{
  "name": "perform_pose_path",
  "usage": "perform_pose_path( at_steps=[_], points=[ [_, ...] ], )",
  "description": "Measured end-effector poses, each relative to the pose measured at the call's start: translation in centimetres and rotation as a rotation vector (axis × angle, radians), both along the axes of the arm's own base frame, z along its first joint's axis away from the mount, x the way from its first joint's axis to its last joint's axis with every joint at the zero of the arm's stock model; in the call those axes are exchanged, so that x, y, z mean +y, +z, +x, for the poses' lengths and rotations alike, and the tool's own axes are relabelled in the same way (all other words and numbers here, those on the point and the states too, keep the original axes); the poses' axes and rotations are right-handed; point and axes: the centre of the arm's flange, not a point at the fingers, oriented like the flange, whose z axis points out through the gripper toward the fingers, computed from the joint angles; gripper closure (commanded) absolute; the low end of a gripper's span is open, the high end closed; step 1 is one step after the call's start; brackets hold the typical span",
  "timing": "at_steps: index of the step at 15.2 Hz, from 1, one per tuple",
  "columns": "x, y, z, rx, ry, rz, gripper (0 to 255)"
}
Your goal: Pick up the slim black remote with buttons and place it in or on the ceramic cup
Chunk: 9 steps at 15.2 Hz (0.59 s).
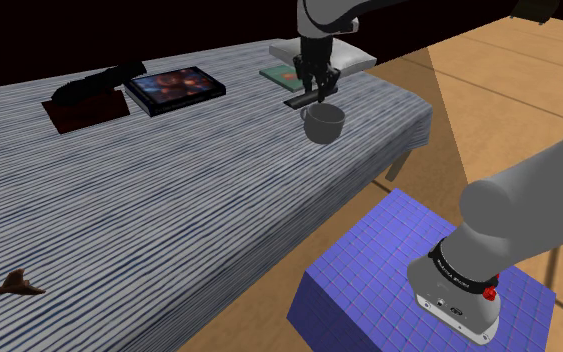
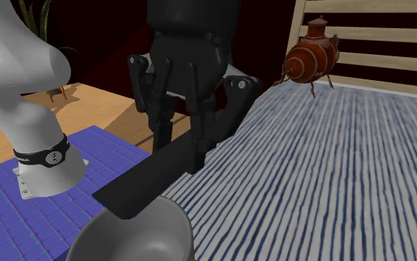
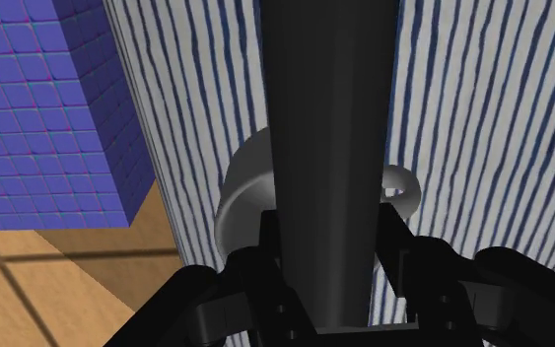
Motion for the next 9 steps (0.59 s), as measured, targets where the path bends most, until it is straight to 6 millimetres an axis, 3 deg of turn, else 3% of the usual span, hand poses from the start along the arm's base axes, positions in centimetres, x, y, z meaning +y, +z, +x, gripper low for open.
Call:
perform_pose_path(
  at_steps=[5,9],
  points=[
    [-6.5,-0.4,0.4,0.0,0.0,0.0,255],
    [-7.9,-2.2,0.5,0.0,0.001,0.0,255]
  ],
)
